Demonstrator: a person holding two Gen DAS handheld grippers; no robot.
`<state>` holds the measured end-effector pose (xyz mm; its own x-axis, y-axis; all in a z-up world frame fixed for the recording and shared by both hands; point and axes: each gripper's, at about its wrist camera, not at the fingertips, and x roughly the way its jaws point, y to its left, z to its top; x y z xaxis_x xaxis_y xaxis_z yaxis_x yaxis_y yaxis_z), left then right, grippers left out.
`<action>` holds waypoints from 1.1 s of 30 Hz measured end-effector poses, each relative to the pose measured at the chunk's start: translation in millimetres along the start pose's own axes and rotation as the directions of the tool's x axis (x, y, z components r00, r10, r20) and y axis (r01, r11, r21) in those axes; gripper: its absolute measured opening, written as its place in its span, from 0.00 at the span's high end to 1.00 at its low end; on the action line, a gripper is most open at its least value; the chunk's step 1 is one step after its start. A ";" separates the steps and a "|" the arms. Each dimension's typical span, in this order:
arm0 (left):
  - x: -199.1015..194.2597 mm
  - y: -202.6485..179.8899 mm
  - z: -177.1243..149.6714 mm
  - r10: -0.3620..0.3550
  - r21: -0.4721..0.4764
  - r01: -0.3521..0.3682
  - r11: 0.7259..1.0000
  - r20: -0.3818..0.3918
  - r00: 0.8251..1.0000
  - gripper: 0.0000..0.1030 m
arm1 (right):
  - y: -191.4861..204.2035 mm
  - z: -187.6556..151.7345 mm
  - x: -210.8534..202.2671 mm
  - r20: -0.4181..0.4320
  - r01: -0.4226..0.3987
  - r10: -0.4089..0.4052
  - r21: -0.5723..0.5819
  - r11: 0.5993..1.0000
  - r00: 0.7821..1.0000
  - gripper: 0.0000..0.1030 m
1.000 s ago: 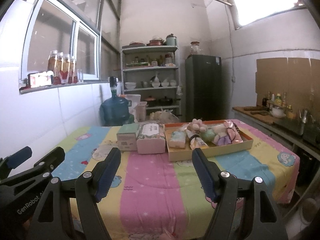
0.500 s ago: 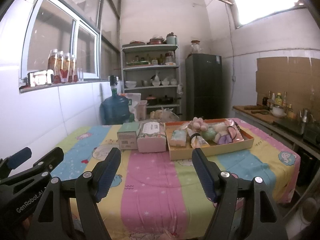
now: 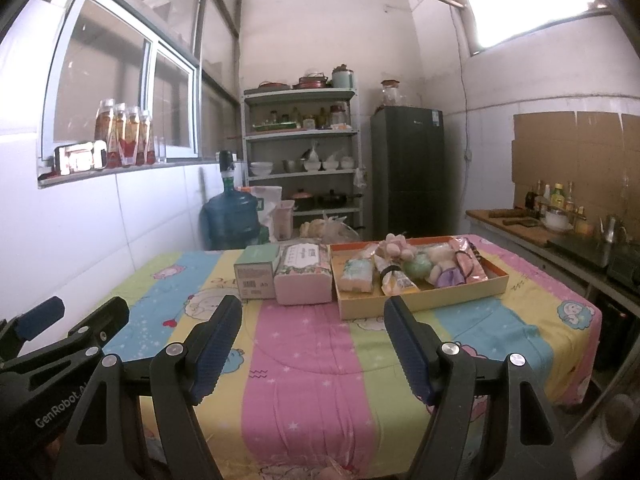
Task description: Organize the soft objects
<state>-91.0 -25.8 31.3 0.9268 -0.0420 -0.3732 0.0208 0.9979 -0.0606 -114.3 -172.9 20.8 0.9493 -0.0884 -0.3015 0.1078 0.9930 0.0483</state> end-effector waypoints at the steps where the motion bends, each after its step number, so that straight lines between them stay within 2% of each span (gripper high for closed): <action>1: 0.3 0.4 -0.3 0.001 0.001 -0.001 1.000 0.000 1.000 0.19 | 0.2 0.1 -0.2 0.000 0.000 0.000 -0.001 1.000 1.000 0.27; 33: -5.5 7.2 -3.0 -0.002 -0.015 0.002 1.000 -0.001 1.000 0.19 | -2.0 -1.0 -0.2 0.007 0.016 -0.016 0.004 1.000 1.000 0.27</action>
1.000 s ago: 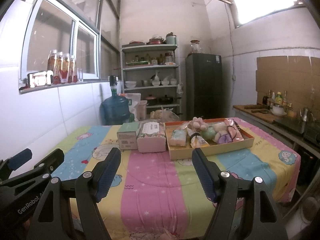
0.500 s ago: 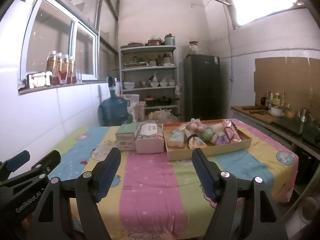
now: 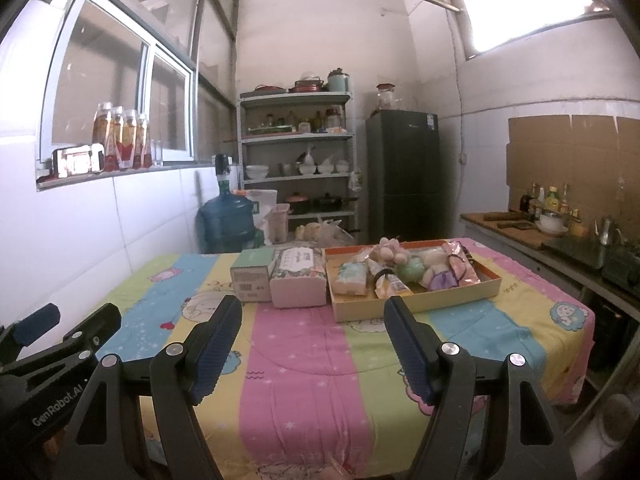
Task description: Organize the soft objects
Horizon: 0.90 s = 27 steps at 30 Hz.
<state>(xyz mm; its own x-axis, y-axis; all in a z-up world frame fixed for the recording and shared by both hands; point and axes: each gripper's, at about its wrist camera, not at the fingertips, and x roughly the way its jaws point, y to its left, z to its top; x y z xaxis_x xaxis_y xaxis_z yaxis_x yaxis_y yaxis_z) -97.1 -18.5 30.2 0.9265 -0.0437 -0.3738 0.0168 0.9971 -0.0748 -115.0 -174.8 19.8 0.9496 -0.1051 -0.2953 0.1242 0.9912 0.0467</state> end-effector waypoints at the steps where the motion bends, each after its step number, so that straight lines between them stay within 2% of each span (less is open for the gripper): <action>1: -0.6 0.0 -0.3 0.000 0.001 0.000 1.000 0.000 1.000 0.19 | -0.1 -0.1 0.2 0.000 0.000 0.000 0.000 1.000 1.000 0.27; 16: 3.4 -3.0 -0.6 -0.008 0.018 0.008 1.000 -0.013 1.000 0.19 | -10.5 0.5 -1.0 -0.004 0.030 -0.030 0.020 0.999 1.000 0.27; 27: 7.0 -5.1 -2.2 -0.016 0.024 0.016 1.000 -0.025 1.000 0.19 | -9.1 -0.3 -0.8 -0.008 0.020 -0.020 0.007 1.000 1.000 0.27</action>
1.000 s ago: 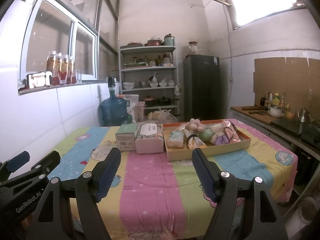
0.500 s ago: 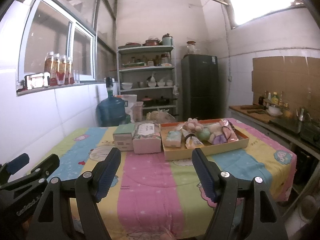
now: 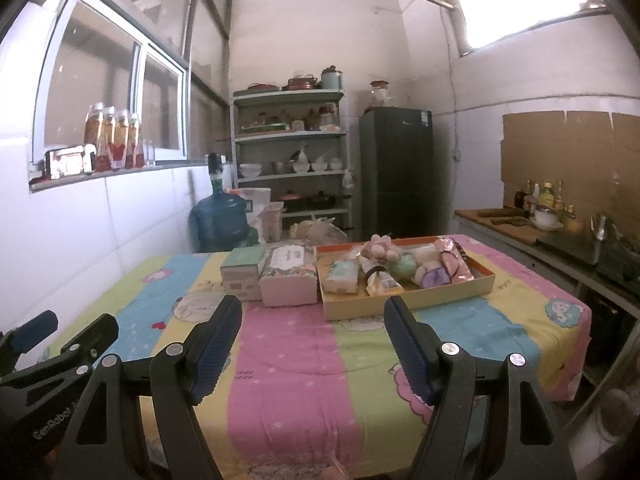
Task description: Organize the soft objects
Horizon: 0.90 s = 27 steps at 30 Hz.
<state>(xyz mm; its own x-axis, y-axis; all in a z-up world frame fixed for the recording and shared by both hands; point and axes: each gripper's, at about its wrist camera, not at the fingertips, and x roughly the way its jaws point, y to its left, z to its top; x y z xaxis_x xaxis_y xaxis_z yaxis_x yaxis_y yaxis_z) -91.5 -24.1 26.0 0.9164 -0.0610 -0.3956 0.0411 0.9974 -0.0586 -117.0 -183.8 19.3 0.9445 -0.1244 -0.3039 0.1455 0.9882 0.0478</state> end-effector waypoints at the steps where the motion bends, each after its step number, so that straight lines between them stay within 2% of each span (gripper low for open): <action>1: 0.3 0.2 -0.1 0.000 0.000 0.000 1.000 -0.001 1.000 0.19 | -0.2 0.0 -0.1 0.000 0.001 -0.001 0.000 1.000 1.000 0.27; 27: 0.8 -0.1 -1.3 -0.002 0.001 0.002 1.000 -0.003 1.000 0.19 | 5.2 -2.1 -0.7 -0.004 -0.005 0.005 -0.005 1.000 1.000 0.27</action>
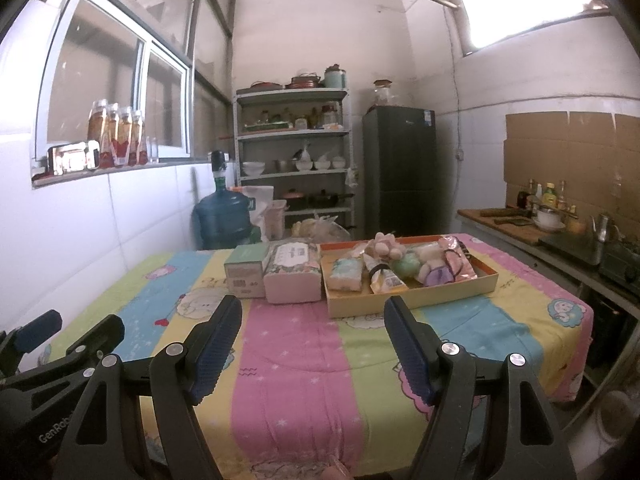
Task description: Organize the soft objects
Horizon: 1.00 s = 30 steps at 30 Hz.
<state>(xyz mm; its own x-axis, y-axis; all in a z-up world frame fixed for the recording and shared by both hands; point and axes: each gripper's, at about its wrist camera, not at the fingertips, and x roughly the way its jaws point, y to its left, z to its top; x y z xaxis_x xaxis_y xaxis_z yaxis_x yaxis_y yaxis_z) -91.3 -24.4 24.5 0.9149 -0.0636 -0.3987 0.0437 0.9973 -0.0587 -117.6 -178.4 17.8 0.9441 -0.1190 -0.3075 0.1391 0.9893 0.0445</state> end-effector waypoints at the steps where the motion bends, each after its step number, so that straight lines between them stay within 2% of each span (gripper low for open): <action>1: -0.1 0.1 0.3 0.000 0.000 0.000 1.000 0.000 1.000 0.19 | 0.2 -0.1 -0.1 0.000 0.001 -0.001 0.000 1.000 1.000 0.27; 30: 1.7 0.4 -2.9 -0.003 0.002 0.003 1.000 0.000 1.000 0.19 | 4.0 -0.7 0.1 0.000 -0.001 0.001 -0.003 1.000 1.000 0.27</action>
<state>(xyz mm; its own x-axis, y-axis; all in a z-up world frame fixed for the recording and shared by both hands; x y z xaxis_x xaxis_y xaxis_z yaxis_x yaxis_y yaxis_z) -90.8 -24.1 21.1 0.9147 -0.0661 -0.3987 0.0470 0.9972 -0.0575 -117.2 -174.3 17.3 0.9444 -0.1176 -0.3070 0.1369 0.9897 0.0420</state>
